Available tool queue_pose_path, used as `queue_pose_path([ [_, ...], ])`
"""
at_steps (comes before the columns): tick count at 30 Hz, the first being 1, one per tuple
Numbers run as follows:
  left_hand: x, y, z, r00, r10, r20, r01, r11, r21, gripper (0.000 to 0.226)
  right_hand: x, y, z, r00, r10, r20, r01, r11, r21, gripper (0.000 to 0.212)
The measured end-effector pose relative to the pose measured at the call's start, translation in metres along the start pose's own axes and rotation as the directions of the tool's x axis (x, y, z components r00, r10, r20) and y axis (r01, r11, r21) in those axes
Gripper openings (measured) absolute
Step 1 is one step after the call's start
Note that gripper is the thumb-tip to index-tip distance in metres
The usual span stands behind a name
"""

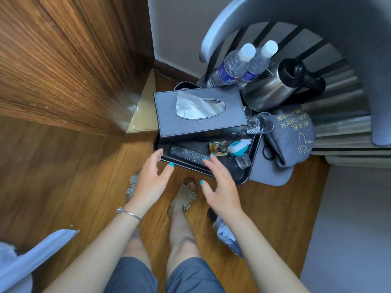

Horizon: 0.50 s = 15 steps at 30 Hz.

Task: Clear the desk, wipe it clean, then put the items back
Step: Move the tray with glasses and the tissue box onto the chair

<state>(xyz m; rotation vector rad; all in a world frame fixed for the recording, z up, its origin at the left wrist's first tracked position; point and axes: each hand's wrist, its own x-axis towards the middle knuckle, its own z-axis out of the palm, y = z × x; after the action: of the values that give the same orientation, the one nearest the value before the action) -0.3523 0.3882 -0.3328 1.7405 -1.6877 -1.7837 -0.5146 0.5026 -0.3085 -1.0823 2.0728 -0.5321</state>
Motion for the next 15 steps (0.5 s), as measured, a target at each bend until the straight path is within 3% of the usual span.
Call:
queue_pose_path([
  [3, -0.018, -0.018, -0.001, 0.999, 0.036, 0.025, -0.04, 0.984, 0.172, 0.052, -0.019, 0.004, 0.021, 0.978, 0.133, 0.161, -0.137, 0.99, 0.018, 0.06],
  [5, -0.027, -0.036, -0.001, 0.998, 0.021, 0.056, -0.038, 0.949, 0.313, 0.049, -0.025, 0.015, 0.037, 0.914, 0.276, 0.297, -0.283, 0.959, -0.019, 0.062],
  [7, -0.035, -0.058, -0.002, 0.986, -0.117, 0.122, 0.05, 0.892, 0.449, 0.042, -0.029, 0.031, 0.052, 0.779, 0.44, 0.447, -0.448, 0.889, -0.093, 0.057],
  [10, -0.049, -0.092, -0.002, 0.881, -0.407, 0.241, 0.174, 0.752, 0.635, 0.04, -0.03, 0.051, 0.059, 0.564, 0.562, 0.605, -0.534, 0.807, -0.253, 0.044],
  [12, -0.059, -0.111, -0.005, 0.817, -0.517, 0.255, 0.186, 0.655, 0.732, 0.042, -0.025, 0.061, 0.056, 0.566, 0.562, 0.603, -0.466, 0.822, -0.328, 0.039],
  [15, -0.071, -0.14, -0.011, 0.764, -0.607, 0.218, 0.303, 0.637, 0.709, 0.035, -0.012, 0.067, 0.05, 0.699, 0.49, 0.521, -0.375, 0.872, -0.316, 0.038],
])
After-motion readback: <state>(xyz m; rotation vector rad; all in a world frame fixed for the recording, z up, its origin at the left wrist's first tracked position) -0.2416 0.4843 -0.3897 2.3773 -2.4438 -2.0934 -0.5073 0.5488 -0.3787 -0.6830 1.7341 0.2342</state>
